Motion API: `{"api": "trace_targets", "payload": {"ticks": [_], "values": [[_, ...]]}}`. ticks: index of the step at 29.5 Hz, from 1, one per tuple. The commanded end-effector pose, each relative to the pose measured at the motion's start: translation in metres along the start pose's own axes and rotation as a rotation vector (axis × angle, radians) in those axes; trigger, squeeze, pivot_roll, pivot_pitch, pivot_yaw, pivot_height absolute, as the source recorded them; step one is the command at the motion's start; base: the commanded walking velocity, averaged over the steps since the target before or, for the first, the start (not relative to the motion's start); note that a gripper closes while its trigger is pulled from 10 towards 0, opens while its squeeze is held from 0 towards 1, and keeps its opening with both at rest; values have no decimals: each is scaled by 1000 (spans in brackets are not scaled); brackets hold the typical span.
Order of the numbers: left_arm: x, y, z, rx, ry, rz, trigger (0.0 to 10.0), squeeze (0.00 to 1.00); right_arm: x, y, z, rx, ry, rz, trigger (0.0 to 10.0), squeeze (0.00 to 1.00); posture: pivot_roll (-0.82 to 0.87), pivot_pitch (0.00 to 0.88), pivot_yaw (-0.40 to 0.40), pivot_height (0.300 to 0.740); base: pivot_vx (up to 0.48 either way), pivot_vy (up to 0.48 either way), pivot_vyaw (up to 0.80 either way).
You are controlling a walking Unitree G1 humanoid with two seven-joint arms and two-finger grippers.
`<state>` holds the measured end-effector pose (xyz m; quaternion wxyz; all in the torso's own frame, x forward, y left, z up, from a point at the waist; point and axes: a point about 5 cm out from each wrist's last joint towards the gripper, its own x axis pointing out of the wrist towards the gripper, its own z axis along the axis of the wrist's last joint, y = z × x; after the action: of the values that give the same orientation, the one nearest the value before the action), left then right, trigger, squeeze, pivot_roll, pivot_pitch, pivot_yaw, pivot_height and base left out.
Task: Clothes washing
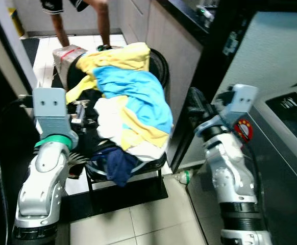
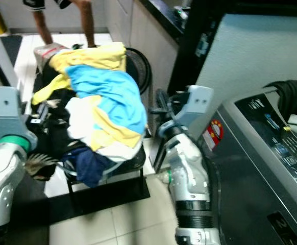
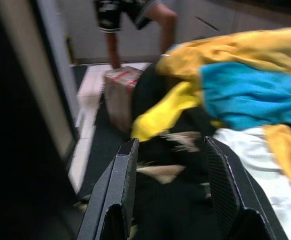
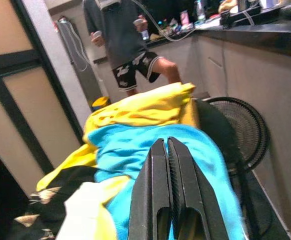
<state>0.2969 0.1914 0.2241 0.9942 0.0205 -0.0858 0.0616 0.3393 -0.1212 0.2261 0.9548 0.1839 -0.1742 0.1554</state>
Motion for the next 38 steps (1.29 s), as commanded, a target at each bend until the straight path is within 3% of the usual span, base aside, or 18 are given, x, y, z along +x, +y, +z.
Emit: {"api": "trace_targets", "payload": {"ticks": [1, 5, 11, 14, 15, 19, 27, 32, 38], "values": [[-2, -2, -11, -45, 31, 6, 10000, 0, -5, -9, -4, -14, 19, -29, 10000, 0, 107, 28, 10, 740, 0, 0, 0], [-5, 0, -29, -58, 87, 4, 10000, 0, -11, -15, -14, -46, 65, -47, 10000, 0, 108, 22, 7, 740, 0, 0, 0], [-7, 4, -47, 50, 164, -14, 10000, 0, -23, -25, -32, -85, 140, -70, 10000, 0, 118, 19, -5, 740, 0, 0, 0], [-8, 8, -50, 22, 161, 9, 10000, 0, -37, -39, -43, -138, 192, -119, 10000, 0, 125, 27, -14, 740, 0, 0, 0], [-10, 8, -54, 14, 169, 3, 10000, 0, -45, -48, -48, -128, 212, -164, 10000, 0, 124, 28, -18, 740, 0, 0, 0], [-13, 9, -62, 25, 193, 1, 10000, 0, -54, -59, -52, -84, 221, -223, 10000, 0, 121, 29, -14, 740, 0, 0, 0], [-13, 5, -64, 16, 189, 0, 10000, 0, -46, -54, -49, -57, 190, -213, 10000, 0, 117, 35, 0, 740, 0, 0, 0], [-14, 1, -57, -26, 148, -10, 10000, 0, -40, -39, -51, -89, 200, -115, 10000, 0, 120, 43, -4, 740, 192, 0, 800], [-15, 2, -57, -29, 147, -4, 10000, 0, -39, -35, -52, -79, 198, -96, 10000, 0, 123, 47, -7, 740, 363, 0, 800]]}}
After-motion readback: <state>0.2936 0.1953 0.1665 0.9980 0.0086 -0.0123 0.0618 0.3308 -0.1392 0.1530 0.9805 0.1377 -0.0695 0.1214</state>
